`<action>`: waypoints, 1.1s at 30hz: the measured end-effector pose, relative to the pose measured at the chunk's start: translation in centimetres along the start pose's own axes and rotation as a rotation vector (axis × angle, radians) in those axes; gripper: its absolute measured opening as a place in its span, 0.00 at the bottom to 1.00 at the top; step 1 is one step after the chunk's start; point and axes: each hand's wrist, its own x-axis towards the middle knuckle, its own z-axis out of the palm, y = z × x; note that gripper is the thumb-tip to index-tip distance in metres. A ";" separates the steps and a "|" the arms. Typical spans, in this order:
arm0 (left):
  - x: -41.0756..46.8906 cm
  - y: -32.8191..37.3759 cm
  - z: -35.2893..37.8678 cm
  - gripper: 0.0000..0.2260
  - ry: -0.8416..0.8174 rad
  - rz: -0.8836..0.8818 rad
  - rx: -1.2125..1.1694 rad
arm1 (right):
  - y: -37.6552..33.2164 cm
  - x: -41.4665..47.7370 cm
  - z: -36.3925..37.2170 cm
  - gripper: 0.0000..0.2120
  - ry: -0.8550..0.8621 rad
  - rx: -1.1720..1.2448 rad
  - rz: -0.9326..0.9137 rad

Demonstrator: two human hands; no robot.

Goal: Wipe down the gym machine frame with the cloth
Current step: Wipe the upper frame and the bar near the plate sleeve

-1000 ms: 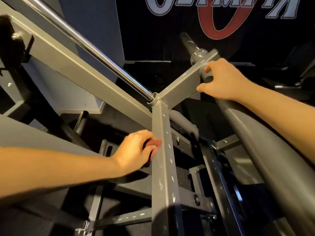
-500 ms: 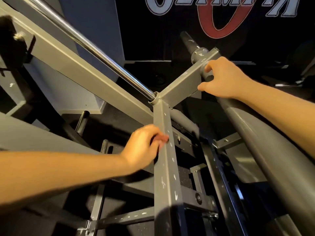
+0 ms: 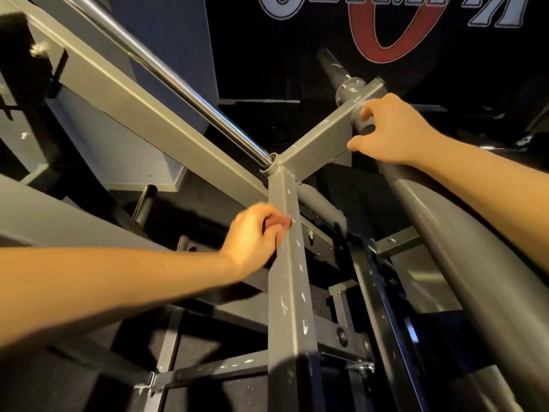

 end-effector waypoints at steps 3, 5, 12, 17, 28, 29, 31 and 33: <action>-7.8 1.5 -1.5 0.05 -0.229 0.228 -0.010 | -0.1 0.1 0.0 0.23 0.003 -0.012 -0.009; -9.3 1.5 -2.2 0.02 -0.343 0.315 0.021 | -0.1 0.1 0.0 0.23 -0.002 -0.014 -0.006; 1.2 -2.1 -0.6 0.05 -0.036 0.031 0.042 | -0.6 -0.2 -0.2 0.23 -0.021 -0.027 0.016; -5.7 -0.1 -0.2 0.06 -0.088 0.141 0.053 | -0.6 -1.2 -1.0 0.28 -0.042 0.000 0.058; -3.6 0.6 -1.6 0.05 -0.213 0.023 0.043 | -1.3 -10.7 -2.3 0.42 -0.225 -0.170 0.167; -4.1 1.0 -1.5 0.05 -0.186 0.017 0.055 | -1.7 -10.7 -2.4 0.43 -0.237 -0.180 0.162; -6.2 1.6 -1.5 0.06 -0.198 0.051 0.076 | -2.1 -10.7 -2.8 0.45 -0.269 -0.191 0.168; -8.4 2.4 -1.9 0.06 -0.308 0.112 0.073 | -2.4 -11.4 -3.5 0.44 -0.289 -0.171 0.166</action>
